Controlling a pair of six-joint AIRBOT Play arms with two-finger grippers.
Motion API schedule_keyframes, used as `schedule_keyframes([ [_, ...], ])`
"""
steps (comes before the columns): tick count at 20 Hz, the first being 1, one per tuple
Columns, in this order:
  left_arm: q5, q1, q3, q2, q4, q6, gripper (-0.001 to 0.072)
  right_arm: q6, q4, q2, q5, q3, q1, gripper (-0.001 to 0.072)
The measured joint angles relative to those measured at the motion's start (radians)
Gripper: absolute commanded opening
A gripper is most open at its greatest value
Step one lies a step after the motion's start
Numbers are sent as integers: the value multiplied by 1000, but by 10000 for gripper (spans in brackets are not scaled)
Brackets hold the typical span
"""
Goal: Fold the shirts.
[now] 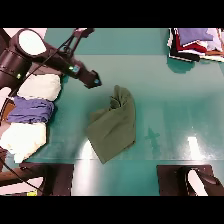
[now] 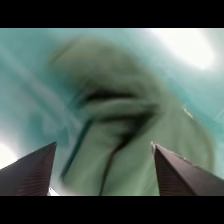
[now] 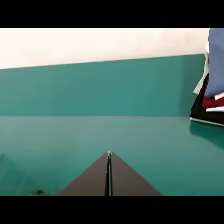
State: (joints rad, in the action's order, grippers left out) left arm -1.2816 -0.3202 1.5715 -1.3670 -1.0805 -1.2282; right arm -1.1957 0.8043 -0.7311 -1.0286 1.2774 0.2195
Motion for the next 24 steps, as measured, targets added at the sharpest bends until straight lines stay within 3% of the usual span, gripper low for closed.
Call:
schedule_keyframes([
  [3,-49,105,-100,50,-17,-75,702,0,0,-27,-17,0,-28,18],
  [7,-50,160,-416,186,0,-102,702,0,0,-76,-22,0,-100,18],
  [13,121,178,-839,268,177,34,702,0,2,-153,-20,0,-207,18],
  [20,333,108,-958,238,244,101,701,0,7,-188,-13,-1,-263,18],
  [21,348,86,-961,227,252,104,609,0,8,-189,-13,0,-266,18],
  [22,359,65,-964,216,261,105,386,0,8,-190,-11,0,-267,18],
  [24,370,42,-961,202,246,106,19,0,8,-191,-11,0,-269,18],
])
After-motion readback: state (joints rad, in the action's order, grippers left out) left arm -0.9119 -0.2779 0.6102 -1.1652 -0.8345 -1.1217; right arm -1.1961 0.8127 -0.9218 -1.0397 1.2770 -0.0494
